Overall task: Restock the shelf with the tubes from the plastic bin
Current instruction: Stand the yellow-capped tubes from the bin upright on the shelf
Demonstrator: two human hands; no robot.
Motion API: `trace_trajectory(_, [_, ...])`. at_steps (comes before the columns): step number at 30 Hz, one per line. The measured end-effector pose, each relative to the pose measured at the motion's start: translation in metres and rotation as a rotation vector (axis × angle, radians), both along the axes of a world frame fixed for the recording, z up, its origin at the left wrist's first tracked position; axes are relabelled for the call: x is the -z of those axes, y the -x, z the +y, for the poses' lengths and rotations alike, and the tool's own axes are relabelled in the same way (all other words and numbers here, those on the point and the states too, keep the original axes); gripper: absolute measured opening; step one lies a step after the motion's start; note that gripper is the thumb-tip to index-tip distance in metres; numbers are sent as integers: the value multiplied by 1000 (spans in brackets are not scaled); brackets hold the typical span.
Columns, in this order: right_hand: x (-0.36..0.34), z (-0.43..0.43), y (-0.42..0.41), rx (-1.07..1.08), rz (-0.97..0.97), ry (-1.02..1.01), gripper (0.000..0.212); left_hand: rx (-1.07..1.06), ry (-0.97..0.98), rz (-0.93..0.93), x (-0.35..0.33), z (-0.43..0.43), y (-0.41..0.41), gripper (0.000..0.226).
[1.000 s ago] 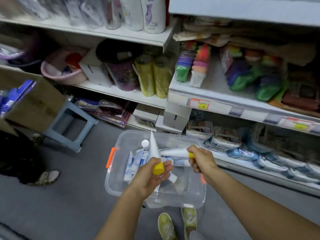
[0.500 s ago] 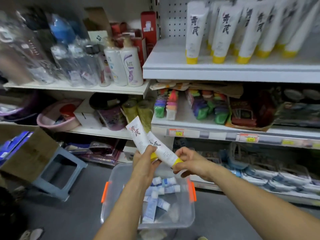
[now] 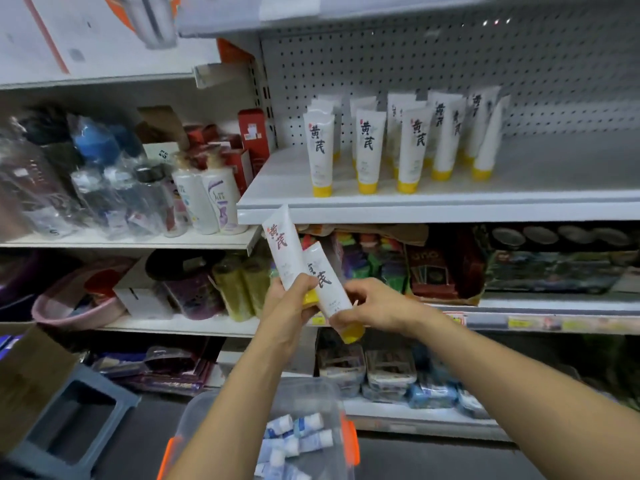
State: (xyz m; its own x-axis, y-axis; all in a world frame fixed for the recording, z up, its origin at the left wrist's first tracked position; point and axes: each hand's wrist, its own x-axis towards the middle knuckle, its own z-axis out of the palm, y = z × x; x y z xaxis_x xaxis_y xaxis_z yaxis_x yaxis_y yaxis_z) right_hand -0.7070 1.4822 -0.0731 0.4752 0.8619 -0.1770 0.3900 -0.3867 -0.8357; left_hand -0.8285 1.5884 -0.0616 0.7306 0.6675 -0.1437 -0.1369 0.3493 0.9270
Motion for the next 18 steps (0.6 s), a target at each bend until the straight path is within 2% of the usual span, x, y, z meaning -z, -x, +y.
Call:
trace_trajectory(3, [-28, -17, -34, 60, -41, -119, 42, 16, -22, -67, -26, -13, -32, 36])
trace_trajectory(6, [-49, -37, -72, 204, -90, -294, 49, -27, -9, -66, -44, -25, -61, 51])
trace_trajectory(9, [-67, -54, -117, 384, -154, -402, 41, -20, -67, -55, -53, -36, -79, 60])
trace_trajectory(11, [-78, -61, -151, 465, -223, -421, 43, -8, -123, -30, -55, -42, -91, 59])
trace_trajectory(14, [-90, -64, -195, 507, -305, -399, 49, -24, -161, -25, -54, -48, -112, 36])
trace_trajectory(18, [-90, -62, -231, 502, -420, -268, 40, -28, -201, -1, -52, -58, -136, 39])
